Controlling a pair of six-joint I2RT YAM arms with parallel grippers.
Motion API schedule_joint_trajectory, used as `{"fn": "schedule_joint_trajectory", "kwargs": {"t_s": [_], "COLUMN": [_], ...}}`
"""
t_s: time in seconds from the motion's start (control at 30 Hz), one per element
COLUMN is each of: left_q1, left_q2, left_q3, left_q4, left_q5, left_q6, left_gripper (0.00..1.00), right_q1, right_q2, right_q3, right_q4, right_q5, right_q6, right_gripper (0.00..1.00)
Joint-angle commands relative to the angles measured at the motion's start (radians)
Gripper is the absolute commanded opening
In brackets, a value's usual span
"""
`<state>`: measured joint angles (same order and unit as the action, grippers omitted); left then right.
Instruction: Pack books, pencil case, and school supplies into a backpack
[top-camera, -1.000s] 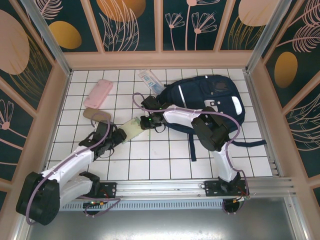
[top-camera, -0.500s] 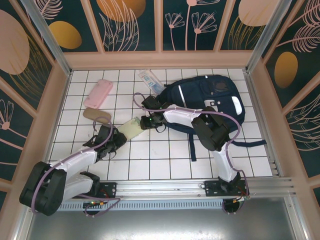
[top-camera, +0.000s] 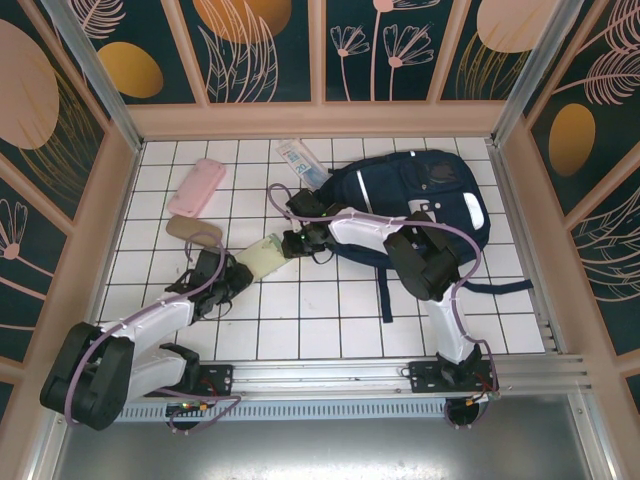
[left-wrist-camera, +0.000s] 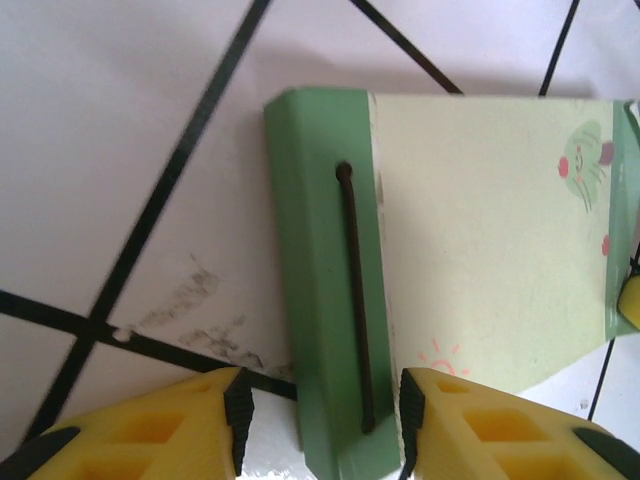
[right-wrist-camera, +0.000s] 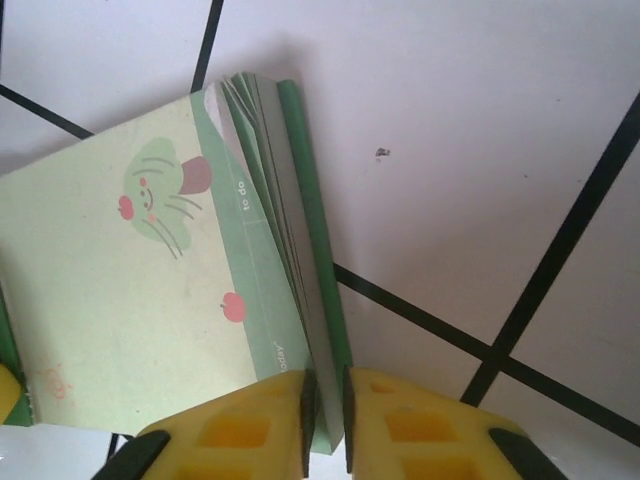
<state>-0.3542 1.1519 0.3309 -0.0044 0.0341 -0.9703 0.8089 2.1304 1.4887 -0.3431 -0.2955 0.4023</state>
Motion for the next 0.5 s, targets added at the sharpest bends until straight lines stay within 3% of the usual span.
{"fn": "schedule_joint_trajectory", "kwargs": {"t_s": [0.0, 0.27, 0.47], "left_q1": [0.046, 0.077, 0.077], "left_q2": [0.004, 0.09, 0.117], "left_q3": [-0.009, -0.032, -0.086], "left_q4": [0.024, 0.141, 0.375], "left_q5": [0.019, 0.124, 0.274], "left_q6": [0.034, 0.027, -0.025], "left_gripper": [0.48, 0.48, 0.47], "right_q1": [-0.023, -0.034, -0.033], "right_q2": [0.064, 0.089, 0.105], "right_q3": [-0.049, -0.07, -0.085], "right_q4": [-0.021, -0.006, 0.016], "right_q5": [-0.053, -0.131, -0.198], "right_q6": [0.001, 0.0, 0.012], "right_gripper": [0.15, 0.14, 0.14]}}
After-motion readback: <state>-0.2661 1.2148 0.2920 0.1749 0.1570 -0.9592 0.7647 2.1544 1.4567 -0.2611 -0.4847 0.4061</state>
